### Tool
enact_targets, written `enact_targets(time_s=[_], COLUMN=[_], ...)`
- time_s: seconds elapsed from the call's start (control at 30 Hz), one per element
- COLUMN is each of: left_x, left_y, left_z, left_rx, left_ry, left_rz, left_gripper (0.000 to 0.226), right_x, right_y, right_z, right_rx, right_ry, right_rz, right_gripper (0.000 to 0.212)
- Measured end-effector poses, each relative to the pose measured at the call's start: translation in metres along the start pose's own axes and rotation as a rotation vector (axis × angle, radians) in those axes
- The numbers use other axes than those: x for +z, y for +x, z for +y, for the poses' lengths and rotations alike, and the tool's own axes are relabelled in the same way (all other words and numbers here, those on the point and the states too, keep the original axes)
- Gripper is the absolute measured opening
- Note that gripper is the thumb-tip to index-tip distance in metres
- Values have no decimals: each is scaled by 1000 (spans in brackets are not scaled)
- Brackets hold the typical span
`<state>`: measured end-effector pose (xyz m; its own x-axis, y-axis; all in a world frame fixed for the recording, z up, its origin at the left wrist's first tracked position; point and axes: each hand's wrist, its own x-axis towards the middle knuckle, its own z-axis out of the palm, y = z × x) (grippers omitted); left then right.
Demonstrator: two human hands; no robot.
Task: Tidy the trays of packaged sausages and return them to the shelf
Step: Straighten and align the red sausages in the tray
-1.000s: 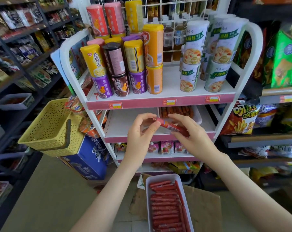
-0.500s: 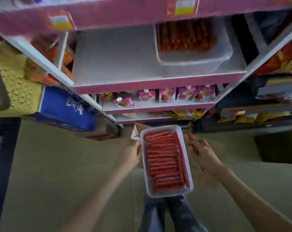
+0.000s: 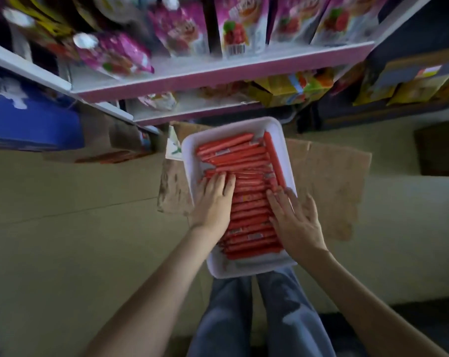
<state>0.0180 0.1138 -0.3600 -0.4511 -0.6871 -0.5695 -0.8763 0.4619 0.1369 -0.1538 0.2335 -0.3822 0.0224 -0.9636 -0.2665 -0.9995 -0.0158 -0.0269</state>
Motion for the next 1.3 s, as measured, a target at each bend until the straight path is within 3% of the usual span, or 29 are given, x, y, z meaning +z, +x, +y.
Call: enact_targets(time_s=[0.17,0.37,0.47,0.57,0.63,0.73,0.9,1.1,1.2,1.3], left_x=[1,-9,-22,-56,-87,-140,-247,-365,-400,-419], left_y=[19,21,6,-19,-38,-61,-111,-186,-220,-247], left_z=[9,10,8,16,23,32,37,42,36,36], left_rx=[-14,56,73,121,150,185,241,258,241,276], left_ry=[32,34,-134,-245,-269,-289,-520,-667,-804,-1172], left_rz=[142,128,195,260,318,407,412,321,438,555], left_gripper=[39,30,27,43,50,48,38,31,22,15], right_x=[3,-4,-31,-95,-151,-227,-332,-416,-446,-469], right_y=[1,0,9,21,27,29,26,8,7,7], right_z=[0,1,5,9,11,17,34,41,41,38], right_rx=[-6,-12,37,163,237,215,262,206,239,223], right_ry=[-4,73,375,976,1218,1191,1354,1503,1777,1916], right_rz=[47,32,-12,-30,29,157,179,290,367,389], right_gripper=[56,53,54,51,42,19,12,20,25,26])
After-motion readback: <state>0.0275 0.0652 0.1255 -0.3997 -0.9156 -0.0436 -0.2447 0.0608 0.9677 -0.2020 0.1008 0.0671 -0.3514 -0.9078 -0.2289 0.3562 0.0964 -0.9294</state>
